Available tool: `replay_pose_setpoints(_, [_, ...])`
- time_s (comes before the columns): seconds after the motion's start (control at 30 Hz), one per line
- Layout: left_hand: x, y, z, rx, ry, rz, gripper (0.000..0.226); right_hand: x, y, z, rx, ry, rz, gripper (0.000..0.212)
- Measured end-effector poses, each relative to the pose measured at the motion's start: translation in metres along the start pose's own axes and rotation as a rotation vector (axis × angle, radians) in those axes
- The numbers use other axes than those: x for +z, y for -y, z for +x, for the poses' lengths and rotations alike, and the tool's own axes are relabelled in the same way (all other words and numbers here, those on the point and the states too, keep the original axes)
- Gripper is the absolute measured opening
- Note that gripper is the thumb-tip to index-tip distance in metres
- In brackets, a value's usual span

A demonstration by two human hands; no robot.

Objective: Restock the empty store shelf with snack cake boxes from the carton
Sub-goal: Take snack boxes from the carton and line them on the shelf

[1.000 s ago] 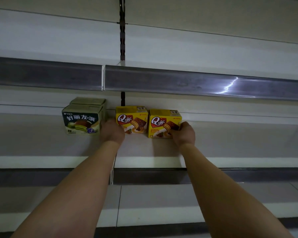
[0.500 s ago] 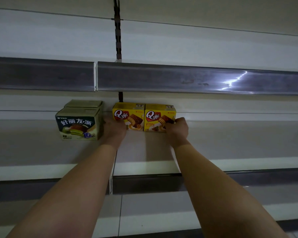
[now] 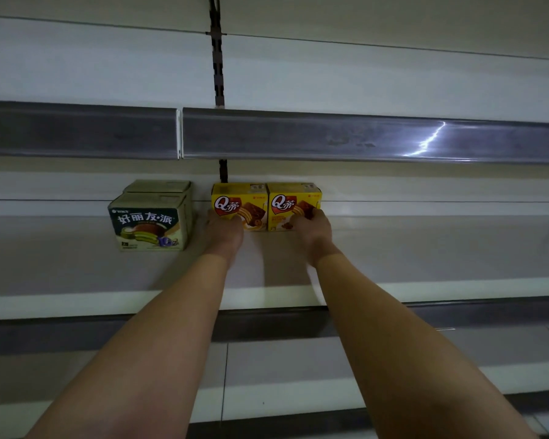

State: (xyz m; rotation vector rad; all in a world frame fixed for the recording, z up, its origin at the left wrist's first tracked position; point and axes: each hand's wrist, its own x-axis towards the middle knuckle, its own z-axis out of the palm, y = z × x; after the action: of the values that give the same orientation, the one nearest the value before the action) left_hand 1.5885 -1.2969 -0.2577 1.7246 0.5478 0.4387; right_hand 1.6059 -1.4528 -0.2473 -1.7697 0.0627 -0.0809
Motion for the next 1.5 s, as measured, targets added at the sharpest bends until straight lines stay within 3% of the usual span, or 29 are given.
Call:
replay_pose_setpoints(0.23, [-0.008, -0.012, -0.029, 0.059, 0.007, 0.111, 0.044, -0.031, 0.027, -0.032, -0.033, 0.021, -0.141, 0.032])
replay_pose_setpoints(0.43, [-0.02, -0.029, -0.064, 0.166, 0.032, 0.559, 0.042, -0.064, 0.044, -0.056, -0.069, 0.148, -0.62, 0.047])
replay_pose_setpoints(0.67, [-0.02, -0.049, -0.097, 0.085, 0.165, 0.709, 0.048, -0.091, 0.044, -0.084, -0.147, 0.23, -0.964, 0.057])
replay_pose_setpoints(0.83, [-0.014, -0.058, -0.126, 0.119, 0.298, 0.745, 0.046, -0.112, 0.038, -0.121, -0.182, 0.153, -1.025, 0.055])
replay_pose_setpoints(1.0, [-0.015, -0.068, -0.153, 0.308, 0.345, 0.727, 0.039, -0.132, 0.042, -0.168, -0.117, -0.023, -0.946, 0.054])
replay_pose_setpoints(1.2, [-0.026, -0.057, -0.218, 0.538, 0.477, 0.631, 0.034, -0.152, 0.017, -0.268, 0.08, -0.211, -0.946, 0.055])
replay_pose_setpoints(1.5, [-0.032, 0.002, -0.341, 0.642, 0.905, 0.639, 0.037, -0.189, -0.02, -0.438, 0.409, -0.51, -0.921, 0.043])
